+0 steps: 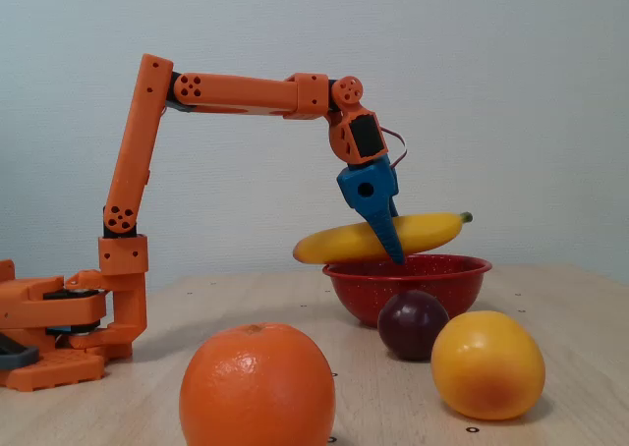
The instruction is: Put banana in the red bowl.
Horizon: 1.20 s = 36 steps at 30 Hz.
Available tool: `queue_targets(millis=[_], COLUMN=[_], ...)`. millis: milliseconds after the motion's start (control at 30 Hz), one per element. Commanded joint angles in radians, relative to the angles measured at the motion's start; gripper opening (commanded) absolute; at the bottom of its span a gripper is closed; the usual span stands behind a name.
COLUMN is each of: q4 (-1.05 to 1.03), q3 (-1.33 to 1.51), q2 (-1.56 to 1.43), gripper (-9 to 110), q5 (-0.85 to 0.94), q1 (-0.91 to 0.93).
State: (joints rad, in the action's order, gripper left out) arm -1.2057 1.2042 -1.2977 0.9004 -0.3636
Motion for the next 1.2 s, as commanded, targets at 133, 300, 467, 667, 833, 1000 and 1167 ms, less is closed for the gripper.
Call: queue_targets(millis=[133, 300, 467, 667, 833, 1000, 1167], q4=[0.052, 0.052, 0.054, 0.069, 0.087, 0.083, 0.084], q3=[-0.089, -0.098, -0.129, -0.160, -0.181, -0.189, -0.169], q2=[-0.049, -0.043, -0.044, -0.052, -0.066, -0.097, -0.146], gripper=[24, 27, 23, 13, 0, 0, 0], q5=[0.043, 0.038, 0.018, -0.011, -0.049, -0.074, -0.086], q1=[0.061, 0.069, 0.069, 0.071, 0.077, 0.086, 0.094])
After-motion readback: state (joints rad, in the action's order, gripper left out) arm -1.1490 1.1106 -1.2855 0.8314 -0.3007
